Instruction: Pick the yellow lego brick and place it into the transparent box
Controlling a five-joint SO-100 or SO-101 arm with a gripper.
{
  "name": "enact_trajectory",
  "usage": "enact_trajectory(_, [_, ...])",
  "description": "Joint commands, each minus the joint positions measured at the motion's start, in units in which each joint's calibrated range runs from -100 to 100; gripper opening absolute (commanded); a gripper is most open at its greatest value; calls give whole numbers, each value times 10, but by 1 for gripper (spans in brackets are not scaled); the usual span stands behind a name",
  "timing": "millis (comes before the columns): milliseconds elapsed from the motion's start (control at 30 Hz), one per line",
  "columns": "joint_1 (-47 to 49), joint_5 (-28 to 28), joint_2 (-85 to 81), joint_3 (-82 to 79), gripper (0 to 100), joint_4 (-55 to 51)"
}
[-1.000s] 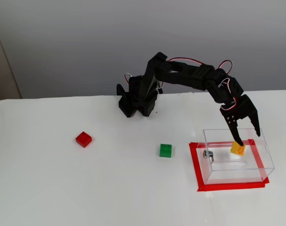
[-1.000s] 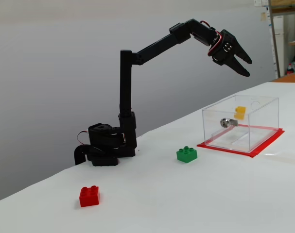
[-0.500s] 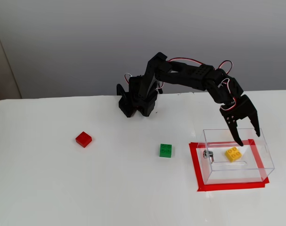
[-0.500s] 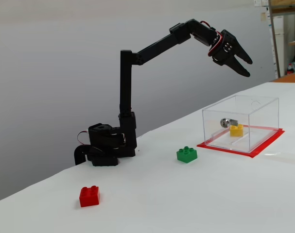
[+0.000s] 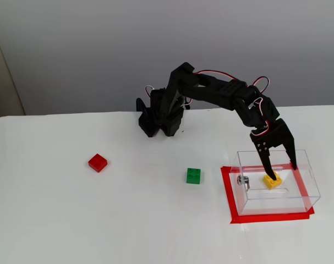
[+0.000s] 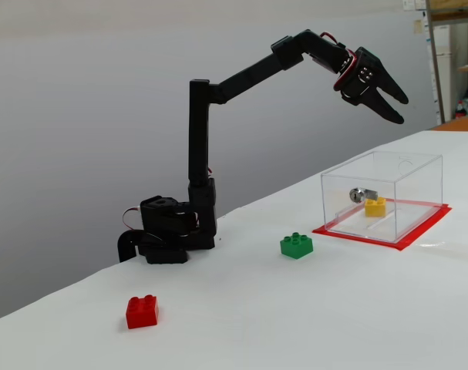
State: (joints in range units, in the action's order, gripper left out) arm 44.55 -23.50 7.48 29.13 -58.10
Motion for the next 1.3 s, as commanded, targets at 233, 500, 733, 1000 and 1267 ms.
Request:
enact_trajectory(233, [-107,29,-117,-75,18,-1])
enact_trajectory(500, [-196,46,-199,-147,3,-1])
enact_trajectory(733, [-290,72,-276,-214,3,-1])
enact_trajectory(1000, [-405,92,-353,-305,2,-1])
enact_trajectory(1267, [-467,155,-412,-386,2,-1])
